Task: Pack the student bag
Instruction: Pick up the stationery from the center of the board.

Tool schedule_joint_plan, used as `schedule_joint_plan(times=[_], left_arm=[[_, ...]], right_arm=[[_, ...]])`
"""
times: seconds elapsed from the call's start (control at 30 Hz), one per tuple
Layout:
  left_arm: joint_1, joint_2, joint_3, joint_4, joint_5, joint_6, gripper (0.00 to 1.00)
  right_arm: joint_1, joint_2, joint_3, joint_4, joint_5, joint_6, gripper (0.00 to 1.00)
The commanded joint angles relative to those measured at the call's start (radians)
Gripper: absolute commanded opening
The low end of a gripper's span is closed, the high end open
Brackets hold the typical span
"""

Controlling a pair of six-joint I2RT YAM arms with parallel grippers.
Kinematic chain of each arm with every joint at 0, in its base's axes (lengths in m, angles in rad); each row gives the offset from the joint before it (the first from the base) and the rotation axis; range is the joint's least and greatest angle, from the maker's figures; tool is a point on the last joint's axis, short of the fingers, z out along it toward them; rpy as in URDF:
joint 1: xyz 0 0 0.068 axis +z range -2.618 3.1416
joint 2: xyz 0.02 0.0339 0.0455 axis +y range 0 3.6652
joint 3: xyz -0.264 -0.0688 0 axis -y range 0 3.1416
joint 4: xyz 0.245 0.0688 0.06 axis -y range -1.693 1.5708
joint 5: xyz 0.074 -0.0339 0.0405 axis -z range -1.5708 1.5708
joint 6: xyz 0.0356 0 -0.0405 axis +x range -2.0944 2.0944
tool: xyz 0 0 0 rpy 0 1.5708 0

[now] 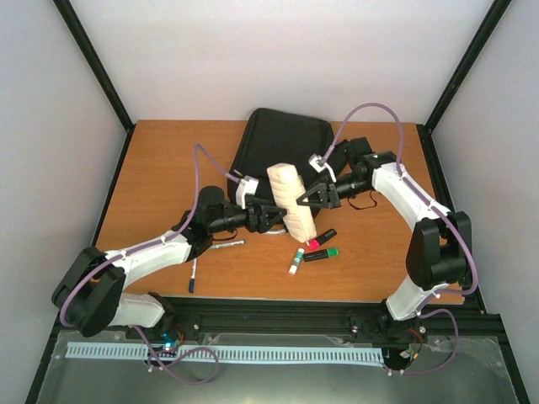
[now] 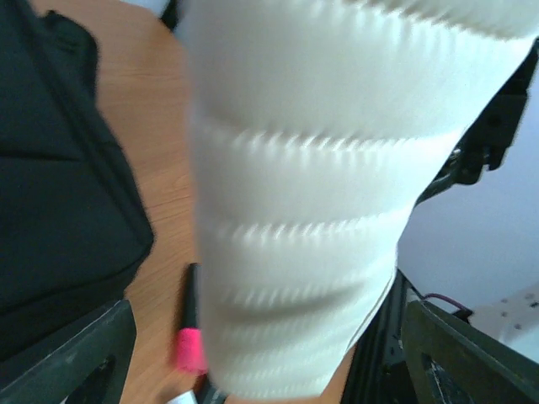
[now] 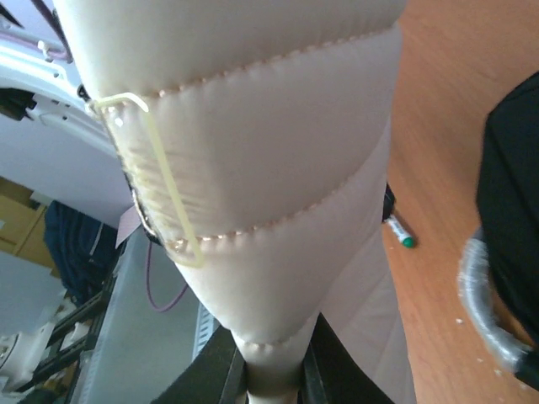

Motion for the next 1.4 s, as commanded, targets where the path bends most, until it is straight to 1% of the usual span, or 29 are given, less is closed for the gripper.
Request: schedule_joint_plan(times=[0.0,0.07,0.2,0.27,0.3,0.37,0.47,0.53,0.6,0.67,0.73,0.8,0.9,0.93,0.97,1.2,1.27,1.33,1.37], left_arm=[[-0.037,0.025,0.068,0.151,0.108,0.041,0.87],[-0.047,0.033,0.081,0.143,0.127,0.049,0.82],[-0.053,0.048,0.093,0.114,0.129,0.054,0.63],[-0.053,0.05,0.096,0.104,0.124,0.046,0.54],[-0.053,0.05,0.101,0.093,0.121,0.041,0.5],[-0.053,0.05,0.107,0.081,0.108,0.027,0.46],[-0.053,0.06,0.125,0.066,0.086,0.0,0.38],[-0.053,0.074,0.146,0.046,0.076,-0.016,0.34],[-0.053,0.09,0.171,0.018,0.056,-0.033,0.32],[-0.053,0.102,0.19,-0.027,0.024,-0.048,0.27],[-0.053,0.103,0.193,-0.042,-0.011,-0.07,0.27],[-0.053,0.1,0.189,-0.041,-0.045,-0.092,0.27],[-0.053,0.1,0.191,-0.036,-0.074,-0.116,0.27],[-0.053,0.102,0.192,-0.036,-0.08,-0.127,0.28],[-0.053,0.106,0.196,-0.035,-0.084,-0.137,0.28],[-0.053,0.136,0.219,-0.022,-0.077,-0.197,0.28],[-0.053,0.141,0.227,-0.024,-0.076,-0.203,0.28],[-0.053,0.14,0.234,-0.042,-0.084,-0.198,0.29],[-0.053,0.14,0.238,-0.057,-0.091,-0.195,0.29]], right_arm=[[0.06,0.008,-0.003,0.016,-0.016,0.043,0.1],[0.07,0.014,-0.004,0.021,-0.006,0.049,0.1],[0.072,0.022,-0.004,0.038,0.0,0.066,0.11],[0.072,0.021,-0.002,0.062,0.017,0.091,0.15],[0.072,0.019,-0.001,0.07,0.027,0.107,0.18],[0.072,0.011,0.005,0.072,0.045,0.118,0.26],[0.072,-0.016,0.002,0.09,0.096,0.148,0.43],[0.072,-0.04,-0.01,0.115,0.141,0.179,0.52],[0.072,-0.069,-0.03,0.148,0.187,0.228,0.55],[0.072,-0.104,-0.058,0.184,0.267,0.267,0.58],[0.072,-0.149,-0.097,0.229,0.362,0.293,0.61],[0.072,-0.184,-0.135,0.257,0.418,0.304,0.64],[0.074,-0.208,-0.177,0.275,0.428,0.309,0.65],[0.076,-0.212,-0.188,0.28,0.428,0.309,0.68],[0.077,-0.214,-0.198,0.286,0.431,0.309,0.7],[0.113,-0.203,-0.212,0.324,0.442,0.322,0.7],[0.12,-0.201,-0.214,0.34,0.457,0.339,0.66],[0.12,-0.201,-0.213,0.351,0.486,0.349,0.55],[0.12,-0.204,-0.212,0.352,0.498,0.352,0.52]])
